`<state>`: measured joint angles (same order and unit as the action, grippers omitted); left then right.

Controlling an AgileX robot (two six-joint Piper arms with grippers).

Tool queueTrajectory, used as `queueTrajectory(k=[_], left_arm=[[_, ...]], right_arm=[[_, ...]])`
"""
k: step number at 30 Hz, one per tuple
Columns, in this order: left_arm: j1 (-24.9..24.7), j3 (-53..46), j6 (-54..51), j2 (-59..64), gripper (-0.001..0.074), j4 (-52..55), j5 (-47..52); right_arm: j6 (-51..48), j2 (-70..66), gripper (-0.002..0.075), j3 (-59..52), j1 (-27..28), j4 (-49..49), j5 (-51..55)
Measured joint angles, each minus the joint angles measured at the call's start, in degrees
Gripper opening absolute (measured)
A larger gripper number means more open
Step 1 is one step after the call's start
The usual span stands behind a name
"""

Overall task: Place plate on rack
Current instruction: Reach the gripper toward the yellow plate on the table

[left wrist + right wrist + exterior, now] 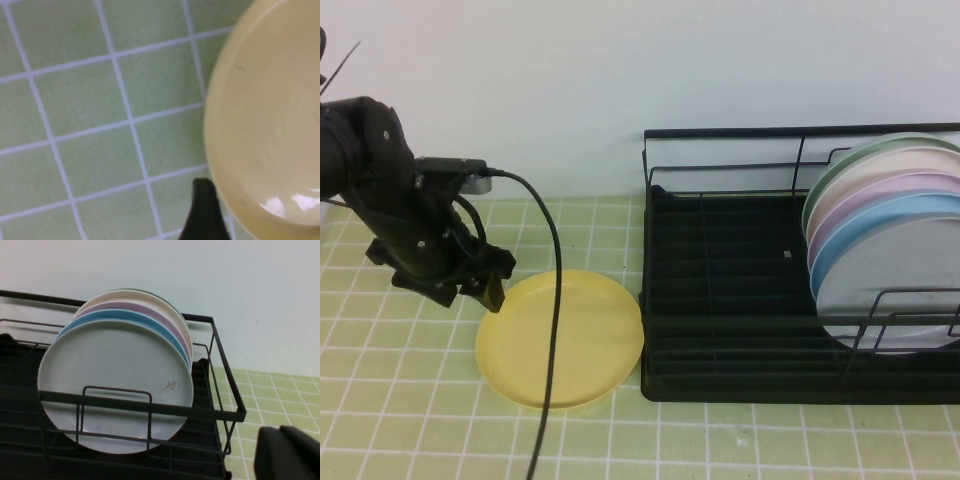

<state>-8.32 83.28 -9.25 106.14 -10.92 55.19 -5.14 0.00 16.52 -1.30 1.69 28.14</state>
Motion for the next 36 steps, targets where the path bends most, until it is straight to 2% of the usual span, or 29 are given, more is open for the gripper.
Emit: queueTrajectory(k=[4,9,12,20,32,36], left_arm=[[0.0,0.0,1.03,1.02,0.0454,-0.38,-1.61],[0.0,0.0,2.52,2.88,0.0352,-0.95,-1.41],[0.0,0.0,2.52,4.41,0.0316,-0.76,-1.54],[0.0,0.0,4.82,7.18,0.0316,-0.68,-3.56],[0.0,0.0,4.22,9.23,0.0315,0.95,-1.51],[0.0,0.0,4.22,9.23,0.0272,2.06,-1.43]], right_arm=[[0.0,0.0,-0.0001,0.0,0.0,0.0,-0.09],[0.0,0.0,-0.0001,0.0,0.0,0.0,-0.09],[0.0,0.0,-0.0001,0.0,0.0,0.0,-0.09],[0.0,0.0,-0.0001,0.0,0.0,0.0,-0.09],[0.0,0.0,-0.0001,0.0,0.0,0.0,-0.09],[0.0,0.0,-0.0001,0.0,0.0,0.0,-0.09]])
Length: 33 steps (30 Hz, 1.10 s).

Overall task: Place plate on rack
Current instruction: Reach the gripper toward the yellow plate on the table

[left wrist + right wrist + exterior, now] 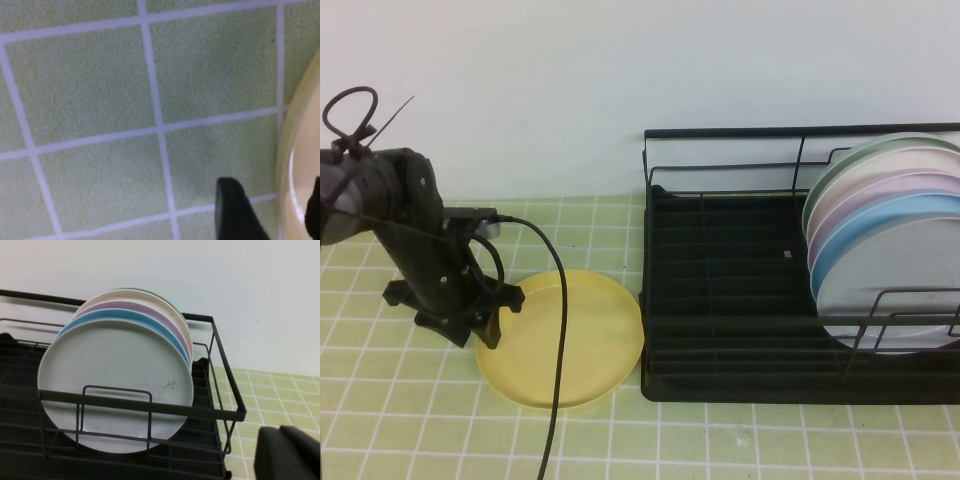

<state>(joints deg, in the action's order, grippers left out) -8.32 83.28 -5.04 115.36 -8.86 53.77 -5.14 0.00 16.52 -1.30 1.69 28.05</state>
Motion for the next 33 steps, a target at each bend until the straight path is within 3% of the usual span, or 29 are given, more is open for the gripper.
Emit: queueTrajectory(k=[6,16,19,24,33], left_arm=[[0.1,0.0,0.21,0.03,0.0168,1.75,0.71],[0.33,0.0,0.59,0.25,0.017,1.06,1.0],[0.6,0.0,0.45,0.25,0.0194,0.79,1.0],[0.6,0.0,0.45,0.25,0.0321,0.12,1.0],[0.6,0.0,-0.13,0.25,0.0323,-2.78,0.37]], right_arm=[[0.0,0.0,-0.0001,0.0,0.0,0.0,0.0],[0.0,0.0,-0.0001,0.0,0.0,0.0,0.0],[0.0,0.0,-0.0001,0.0,0.0,0.0,0.0],[0.0,0.0,-0.0001,0.0,0.0,0.13,0.0],[0.0,0.0,-0.0001,0.0,0.0,0.13,0.0]])
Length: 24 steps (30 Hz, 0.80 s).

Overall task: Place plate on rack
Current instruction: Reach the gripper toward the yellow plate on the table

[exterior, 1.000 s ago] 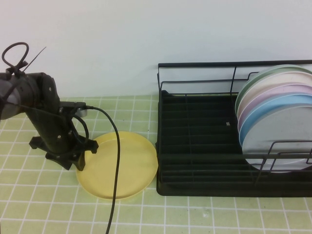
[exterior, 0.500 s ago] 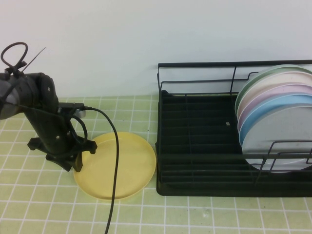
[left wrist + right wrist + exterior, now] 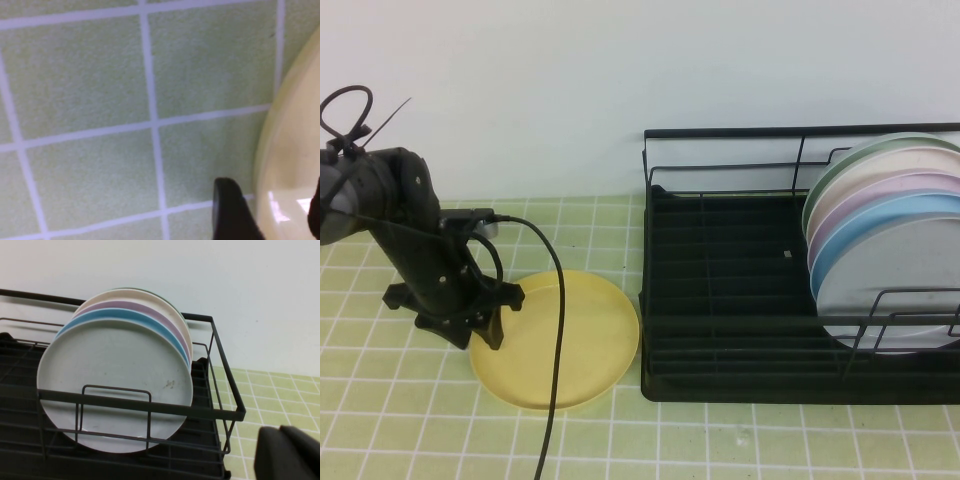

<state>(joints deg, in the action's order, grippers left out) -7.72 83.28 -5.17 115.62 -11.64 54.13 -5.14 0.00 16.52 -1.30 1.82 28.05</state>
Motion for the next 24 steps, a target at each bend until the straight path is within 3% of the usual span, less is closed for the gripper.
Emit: queueTrajectory(k=[14,20,24], left_arm=[[0.0,0.0,0.0,0.0,0.0317,-0.04,-1.08],[0.0,0.0,0.0,0.0,0.0167,-0.04,-0.98],[0.0,0.0,0.13,0.0,0.0107,-0.04,-0.88]], right_arm=[[0.0,0.0,-0.0001,0.0,0.0,0.0,0.0],[0.0,0.0,-0.0001,0.0,0.0,0.0,0.0],[0.0,0.0,-0.0001,0.0,0.0,0.0,0.0]])
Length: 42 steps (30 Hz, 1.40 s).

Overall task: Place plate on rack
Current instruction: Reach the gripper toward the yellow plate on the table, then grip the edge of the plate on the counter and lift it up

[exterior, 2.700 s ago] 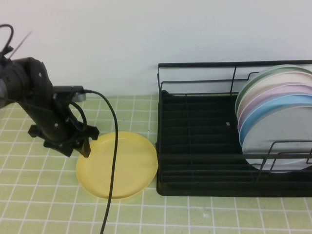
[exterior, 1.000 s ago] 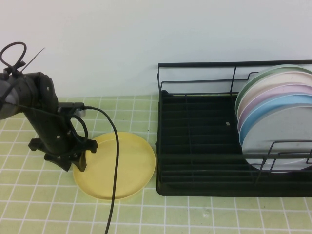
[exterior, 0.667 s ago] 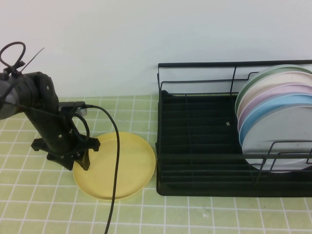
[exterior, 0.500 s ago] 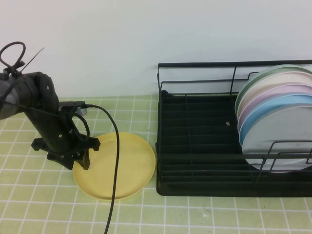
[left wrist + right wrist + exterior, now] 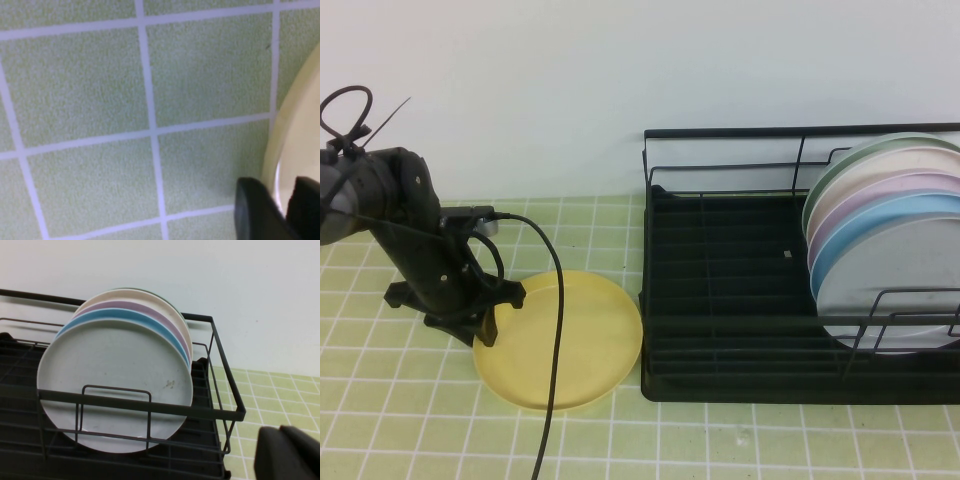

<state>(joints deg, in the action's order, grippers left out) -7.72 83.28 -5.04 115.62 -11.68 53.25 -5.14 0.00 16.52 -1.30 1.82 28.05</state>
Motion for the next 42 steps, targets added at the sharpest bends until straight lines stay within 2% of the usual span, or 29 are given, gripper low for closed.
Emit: queueTrajectory(k=[7,12,15,20,22,35,42], left_arm=[[0.0,0.0,0.0,0.0,0.0001,2.11,0.02],[0.0,0.0,0.0,0.0,0.0001,2.53,-0.23],[0.0,0.0,0.0,0.0,0.0033,2.53,0.17],[0.0,0.0,-0.56,0.0,0.0202,2.53,0.38],[0.0,0.0,-0.56,0.0,0.0232,2.53,0.48],[0.0,0.0,-0.43,0.0,0.0225,2.48,0.02],[0.0,0.0,-0.63,0.0,0.0172,2.12,-0.58]], right_arm=[[0.0,0.0,-0.0001,0.0,0.0,0.0,0.0],[0.0,0.0,-0.0001,0.0,0.0,0.0,0.0],[0.0,0.0,-0.0001,0.0,0.0,0.0,0.0],[0.0,0.0,-0.0001,0.0,0.0,0.0,0.0],[0.0,0.0,-0.0001,0.0,0.0,0.0,0.0],[0.0,0.0,-0.0001,0.0,0.0,0.0,0.0],[0.0,0.0,-0.0001,0.0,0.0,0.0,0.0]])
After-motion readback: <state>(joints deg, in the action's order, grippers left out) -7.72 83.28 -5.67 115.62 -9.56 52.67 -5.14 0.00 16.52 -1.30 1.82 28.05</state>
